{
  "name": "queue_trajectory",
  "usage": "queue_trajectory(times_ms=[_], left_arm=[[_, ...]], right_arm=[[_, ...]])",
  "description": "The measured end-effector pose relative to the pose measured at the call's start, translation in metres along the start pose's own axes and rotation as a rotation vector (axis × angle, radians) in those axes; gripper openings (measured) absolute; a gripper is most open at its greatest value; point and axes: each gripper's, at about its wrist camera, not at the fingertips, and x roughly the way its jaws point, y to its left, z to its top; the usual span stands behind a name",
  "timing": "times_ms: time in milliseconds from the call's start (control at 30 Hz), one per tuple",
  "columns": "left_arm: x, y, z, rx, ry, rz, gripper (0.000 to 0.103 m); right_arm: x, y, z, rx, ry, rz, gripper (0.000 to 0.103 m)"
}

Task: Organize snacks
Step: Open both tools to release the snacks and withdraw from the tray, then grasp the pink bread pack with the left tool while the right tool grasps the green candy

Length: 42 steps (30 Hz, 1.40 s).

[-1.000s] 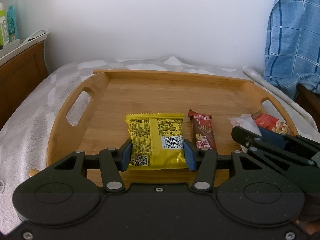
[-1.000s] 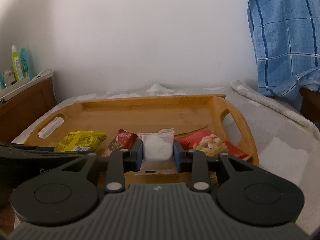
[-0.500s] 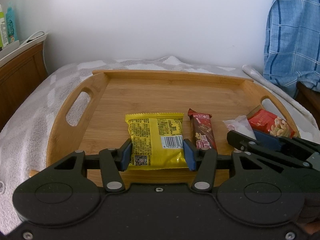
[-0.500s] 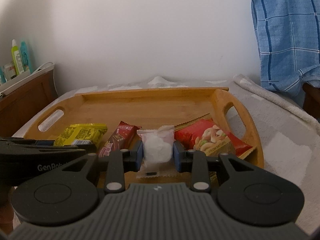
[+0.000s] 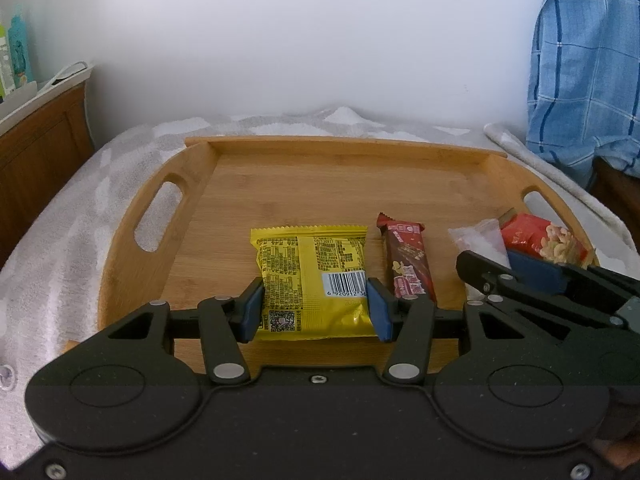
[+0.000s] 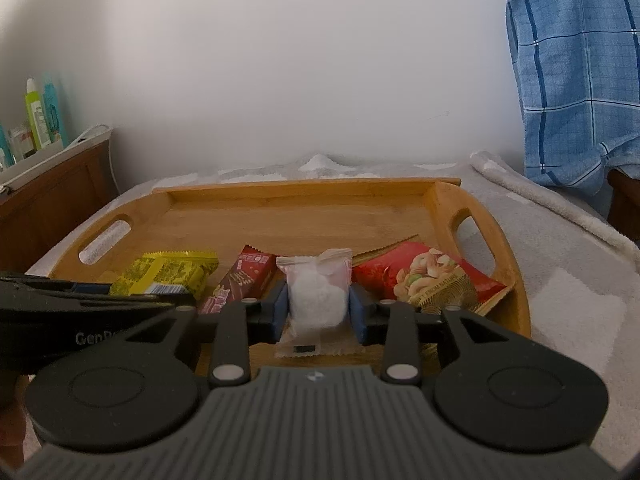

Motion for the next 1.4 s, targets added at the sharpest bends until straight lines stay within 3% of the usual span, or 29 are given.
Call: queue_trajectory(times_ms=[200,667,900,1200,1400], left_arm=[[-0.008,-0.001,0.0,0.002,0.011,0.041,0.053],[-0.059,-0.009,-0.012,0.068,-0.072,0.046,0.082],[-0.085,-0.012,-0.031,0.051,-0.079,0.009,0.085],[-0.118,-0.015,-0.068,0.063,-0.085,-0.023,0.088],[-0.132,-0.015,-0.092,0.049,-0.071,-0.044,0.09]], right_arm=[[-0.007,0.003,0.001,-0.004,-0.015,0.006,0.058],[-0.06,-0.016,0.0,0.022,-0.086,0.031,0.083],[-0.1,-0.024,-0.014,0.027,-0.085,0.091,0.091],[-0.138,-0.026,-0.05,-0.012,-0.115,0.029,0.103],[-0.153,-0.023,-0.068,-0.057,-0.09,-0.001,0.103]])
